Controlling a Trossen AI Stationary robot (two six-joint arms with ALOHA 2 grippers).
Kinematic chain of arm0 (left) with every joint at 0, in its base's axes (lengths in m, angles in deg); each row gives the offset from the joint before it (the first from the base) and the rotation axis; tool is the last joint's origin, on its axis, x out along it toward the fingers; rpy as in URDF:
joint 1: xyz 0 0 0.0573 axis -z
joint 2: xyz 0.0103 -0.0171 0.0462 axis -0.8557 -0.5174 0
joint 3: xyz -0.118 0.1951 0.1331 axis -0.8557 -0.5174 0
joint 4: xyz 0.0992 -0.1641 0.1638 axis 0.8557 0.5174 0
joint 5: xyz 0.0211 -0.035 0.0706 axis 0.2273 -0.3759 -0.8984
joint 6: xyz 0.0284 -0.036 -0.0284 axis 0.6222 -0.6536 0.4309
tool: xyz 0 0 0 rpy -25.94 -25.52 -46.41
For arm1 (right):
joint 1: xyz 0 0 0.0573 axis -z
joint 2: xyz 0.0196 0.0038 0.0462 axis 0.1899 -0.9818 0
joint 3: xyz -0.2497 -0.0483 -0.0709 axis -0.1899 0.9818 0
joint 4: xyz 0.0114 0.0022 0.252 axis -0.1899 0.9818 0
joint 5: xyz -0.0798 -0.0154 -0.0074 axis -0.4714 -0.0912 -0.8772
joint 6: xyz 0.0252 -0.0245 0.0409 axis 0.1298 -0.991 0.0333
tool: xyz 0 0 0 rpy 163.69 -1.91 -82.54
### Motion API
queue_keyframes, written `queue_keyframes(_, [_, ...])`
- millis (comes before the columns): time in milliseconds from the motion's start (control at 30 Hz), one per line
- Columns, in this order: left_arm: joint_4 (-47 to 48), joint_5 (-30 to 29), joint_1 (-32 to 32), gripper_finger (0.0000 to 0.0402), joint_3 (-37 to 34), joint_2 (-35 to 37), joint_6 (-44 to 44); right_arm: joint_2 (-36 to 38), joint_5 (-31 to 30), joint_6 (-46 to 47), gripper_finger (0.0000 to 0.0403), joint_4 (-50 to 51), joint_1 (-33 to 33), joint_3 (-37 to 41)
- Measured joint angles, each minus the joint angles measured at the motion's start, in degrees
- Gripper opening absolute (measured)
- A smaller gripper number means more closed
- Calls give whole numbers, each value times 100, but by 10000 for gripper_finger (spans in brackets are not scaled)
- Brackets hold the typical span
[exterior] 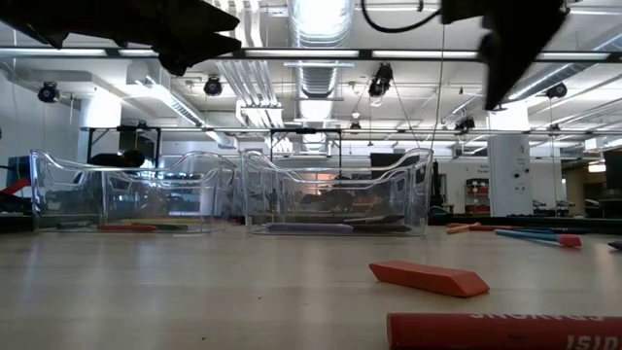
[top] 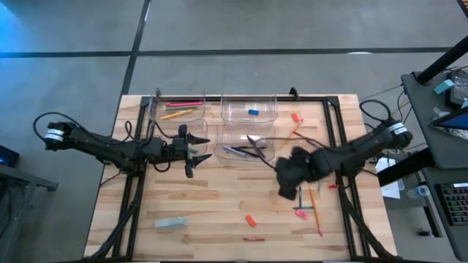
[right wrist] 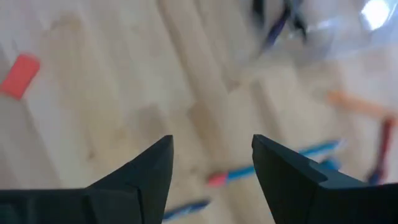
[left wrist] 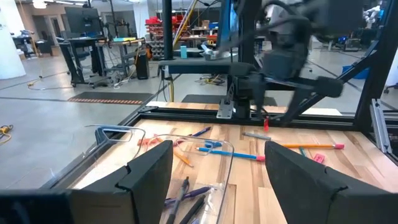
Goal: Sort crayons/erasers/pens/pencils in bins
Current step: Put the pink eraser into the top right transparent bin
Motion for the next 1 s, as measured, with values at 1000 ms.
queue_keyframes(1000, [50,2,-2,238,-4,0,-142,-1136,339,2730,205,-2070,-2744,1885])
